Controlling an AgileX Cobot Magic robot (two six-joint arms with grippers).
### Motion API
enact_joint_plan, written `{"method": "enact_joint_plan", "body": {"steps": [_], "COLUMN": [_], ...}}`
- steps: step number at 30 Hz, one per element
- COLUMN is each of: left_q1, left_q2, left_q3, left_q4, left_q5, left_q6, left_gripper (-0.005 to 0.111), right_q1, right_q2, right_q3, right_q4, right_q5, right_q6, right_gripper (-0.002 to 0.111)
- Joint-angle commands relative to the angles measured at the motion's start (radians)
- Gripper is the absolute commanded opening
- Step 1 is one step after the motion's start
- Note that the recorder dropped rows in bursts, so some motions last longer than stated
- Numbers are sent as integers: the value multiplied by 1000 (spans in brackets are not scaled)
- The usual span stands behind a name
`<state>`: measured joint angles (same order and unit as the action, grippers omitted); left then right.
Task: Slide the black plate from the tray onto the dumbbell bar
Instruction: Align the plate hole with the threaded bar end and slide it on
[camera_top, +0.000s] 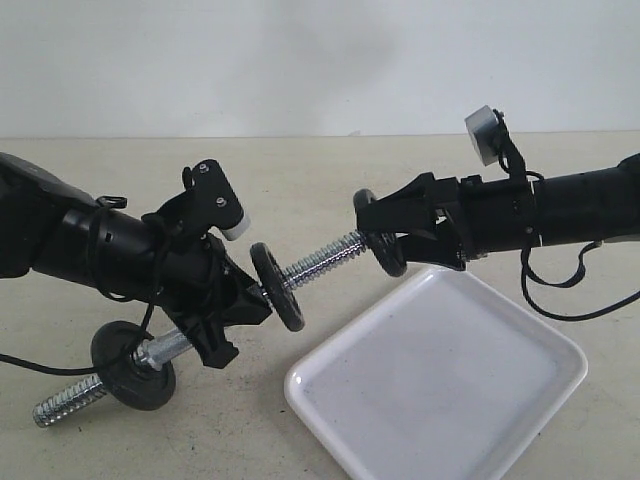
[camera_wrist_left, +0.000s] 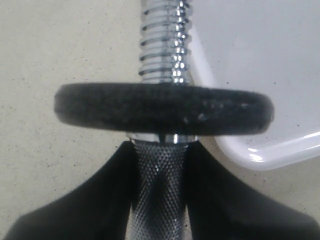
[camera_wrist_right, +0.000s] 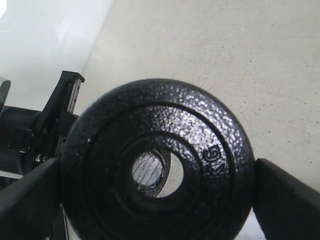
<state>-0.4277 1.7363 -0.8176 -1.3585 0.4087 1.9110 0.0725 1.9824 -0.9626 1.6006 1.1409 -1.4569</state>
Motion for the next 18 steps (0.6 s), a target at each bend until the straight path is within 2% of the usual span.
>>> {"method": "enact_joint_plan", "body": {"steps": [1,18], "left_q1": [-2,-2], "left_q2": [-47,-36], "left_q3": [-22,-22], "left_q4": [-58,-58], "left_q5": [59,33], "left_q6": [-11,-11], "left_gripper": [4,4], "right_q1": [7,7], "right_q2": [-18,-86], "right_q3": [-8,-4], "right_q4": [51,21], "right_q5": [80,80], "right_q6": [-11,-2], "right_gripper": [0,0]}}
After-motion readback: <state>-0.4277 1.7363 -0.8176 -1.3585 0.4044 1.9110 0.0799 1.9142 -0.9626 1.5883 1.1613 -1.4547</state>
